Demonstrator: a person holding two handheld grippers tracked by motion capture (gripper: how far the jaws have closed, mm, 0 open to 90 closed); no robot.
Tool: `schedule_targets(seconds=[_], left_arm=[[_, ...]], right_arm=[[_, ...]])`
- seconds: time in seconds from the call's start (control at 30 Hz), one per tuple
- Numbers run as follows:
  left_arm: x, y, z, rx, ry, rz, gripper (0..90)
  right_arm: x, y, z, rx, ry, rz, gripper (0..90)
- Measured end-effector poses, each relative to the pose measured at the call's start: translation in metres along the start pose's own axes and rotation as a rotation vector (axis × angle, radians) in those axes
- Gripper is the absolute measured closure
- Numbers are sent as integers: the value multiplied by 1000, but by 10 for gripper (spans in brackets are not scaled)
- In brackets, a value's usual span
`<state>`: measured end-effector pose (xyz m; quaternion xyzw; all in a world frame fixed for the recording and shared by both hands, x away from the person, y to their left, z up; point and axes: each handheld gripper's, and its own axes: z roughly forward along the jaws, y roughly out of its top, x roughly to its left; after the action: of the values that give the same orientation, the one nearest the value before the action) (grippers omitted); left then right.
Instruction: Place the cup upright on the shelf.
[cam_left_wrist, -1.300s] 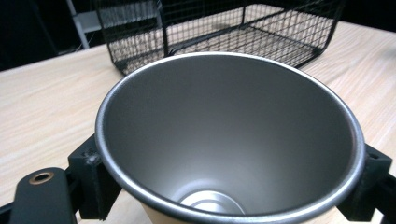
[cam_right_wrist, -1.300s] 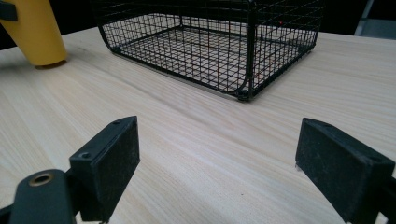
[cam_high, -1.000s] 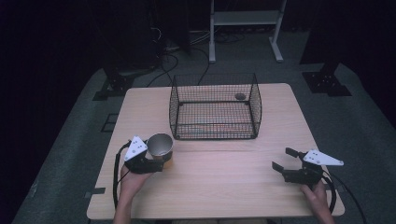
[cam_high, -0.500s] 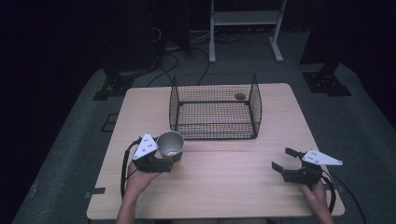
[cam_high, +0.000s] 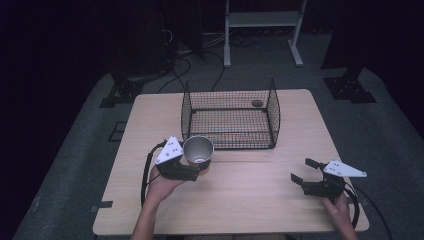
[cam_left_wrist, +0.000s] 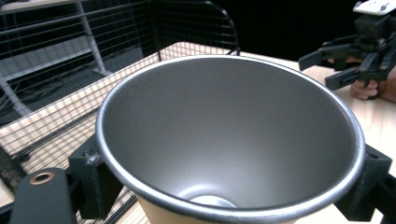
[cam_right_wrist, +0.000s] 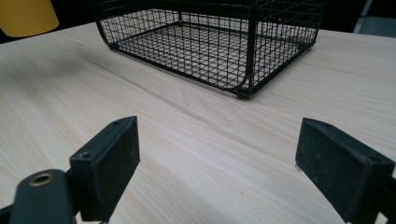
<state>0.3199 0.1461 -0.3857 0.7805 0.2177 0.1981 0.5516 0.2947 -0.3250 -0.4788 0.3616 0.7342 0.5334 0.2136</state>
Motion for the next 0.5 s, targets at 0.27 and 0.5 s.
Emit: schedule_targets(seconds=[0.27, 0.5], left_arm=[[0, 20, 12, -9, -36, 21, 135], [1, 38, 26, 2, -69, 49, 135]], right_arm=[[0, 0, 0, 0, 3, 0, 127], [0, 0, 0, 3, 5, 0, 127]])
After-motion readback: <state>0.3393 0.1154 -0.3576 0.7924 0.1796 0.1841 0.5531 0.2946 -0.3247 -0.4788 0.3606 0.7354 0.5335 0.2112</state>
